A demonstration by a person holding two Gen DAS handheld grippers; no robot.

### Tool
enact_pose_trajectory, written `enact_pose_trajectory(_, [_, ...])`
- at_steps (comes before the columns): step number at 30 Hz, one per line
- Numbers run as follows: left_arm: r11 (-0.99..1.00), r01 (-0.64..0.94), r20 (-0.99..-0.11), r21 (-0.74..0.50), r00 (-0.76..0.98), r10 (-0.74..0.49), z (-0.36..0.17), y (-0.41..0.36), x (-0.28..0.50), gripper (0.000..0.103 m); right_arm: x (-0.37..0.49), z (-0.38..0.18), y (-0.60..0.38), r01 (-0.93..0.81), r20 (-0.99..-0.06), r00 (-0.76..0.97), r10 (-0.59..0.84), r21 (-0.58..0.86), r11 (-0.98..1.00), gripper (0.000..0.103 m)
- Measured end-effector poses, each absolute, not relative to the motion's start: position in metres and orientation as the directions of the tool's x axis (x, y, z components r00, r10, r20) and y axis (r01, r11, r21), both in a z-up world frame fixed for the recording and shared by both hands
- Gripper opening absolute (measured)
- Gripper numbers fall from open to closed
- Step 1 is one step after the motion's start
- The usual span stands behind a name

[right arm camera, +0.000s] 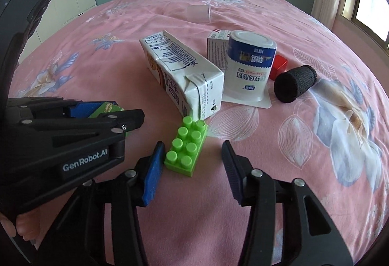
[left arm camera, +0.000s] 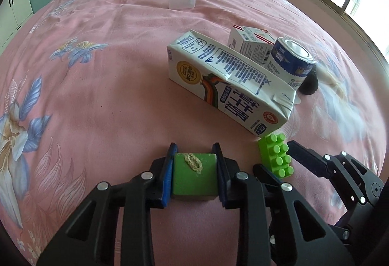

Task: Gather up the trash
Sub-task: 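Grasp the green cube with the left tool while the right tool grasps the green Lego brick, then carry the green cube and green Lego brick with both tools over the bucket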

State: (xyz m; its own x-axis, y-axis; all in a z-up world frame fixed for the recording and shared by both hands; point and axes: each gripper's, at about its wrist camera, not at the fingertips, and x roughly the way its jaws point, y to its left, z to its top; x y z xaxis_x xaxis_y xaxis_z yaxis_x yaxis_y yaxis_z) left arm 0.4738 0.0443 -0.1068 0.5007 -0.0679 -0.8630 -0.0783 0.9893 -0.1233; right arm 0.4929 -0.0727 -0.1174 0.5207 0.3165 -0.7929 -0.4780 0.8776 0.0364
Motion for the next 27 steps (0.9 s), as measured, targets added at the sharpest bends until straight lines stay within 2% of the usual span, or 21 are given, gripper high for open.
enact_pose_trajectory(2, [0.992,-0.050,-0.861,-0.112,0.503,-0.072,-0.106,0.043,0.473,0.032,0.494,-0.117,-0.075,-0.498,-0.800,0.499,0.333,0.049,0.866,0.023])
enact_pose_trajectory(12, [0.998,0.060,-0.854,-0.001,0.520,-0.032,-0.089,0.033,0.451,0.032,0.464,-0.079,-0.091,-0.552,-0.794,0.493,0.356,0.031,0.833,0.022])
enact_pose_trajectory(27, [0.987,0.138,-0.752,0.084,0.658,-0.028,0.025,0.027,0.350,0.032,0.364,0.043,-0.107,-0.573,-0.709,0.614,0.349,-0.095,0.814,0.022])
